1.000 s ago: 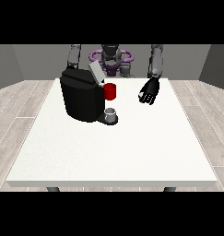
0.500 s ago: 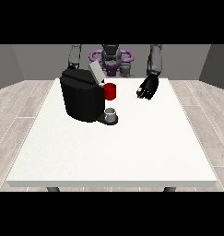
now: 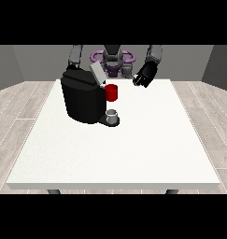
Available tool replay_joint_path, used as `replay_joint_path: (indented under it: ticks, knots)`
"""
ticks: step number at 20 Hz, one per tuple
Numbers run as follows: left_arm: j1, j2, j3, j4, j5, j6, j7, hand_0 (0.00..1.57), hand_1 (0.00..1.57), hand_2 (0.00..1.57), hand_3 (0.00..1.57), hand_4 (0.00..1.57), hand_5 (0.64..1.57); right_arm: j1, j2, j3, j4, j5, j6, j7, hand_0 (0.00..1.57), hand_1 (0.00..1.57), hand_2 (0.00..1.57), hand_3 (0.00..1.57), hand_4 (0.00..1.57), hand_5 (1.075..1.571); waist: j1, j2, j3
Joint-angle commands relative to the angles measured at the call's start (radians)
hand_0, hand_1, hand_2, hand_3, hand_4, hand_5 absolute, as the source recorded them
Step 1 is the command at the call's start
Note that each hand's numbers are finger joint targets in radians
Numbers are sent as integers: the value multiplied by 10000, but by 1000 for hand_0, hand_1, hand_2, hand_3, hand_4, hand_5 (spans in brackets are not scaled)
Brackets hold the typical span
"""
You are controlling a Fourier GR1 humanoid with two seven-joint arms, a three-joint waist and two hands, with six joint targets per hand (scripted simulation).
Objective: Insert the coffee pod into the coffee machine and close the lid
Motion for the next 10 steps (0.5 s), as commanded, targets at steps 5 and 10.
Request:
replay_joint_path:
  ticks: [5,10]
  knots:
    - [-1246,143,565,-279,242,-1071,479,1403,1403,1396,1341,598,1571,-543,142,-16,-434,-175,76,198,0,0,0,0,0,1571,-327,157,-2]
    - [-1935,724,901,-318,228,-1272,247,1340,1340,1372,1351,562,1571,-298,23,132,-775,-153,304,-23,0,0,0,0,0,1571,-824,287,-3]
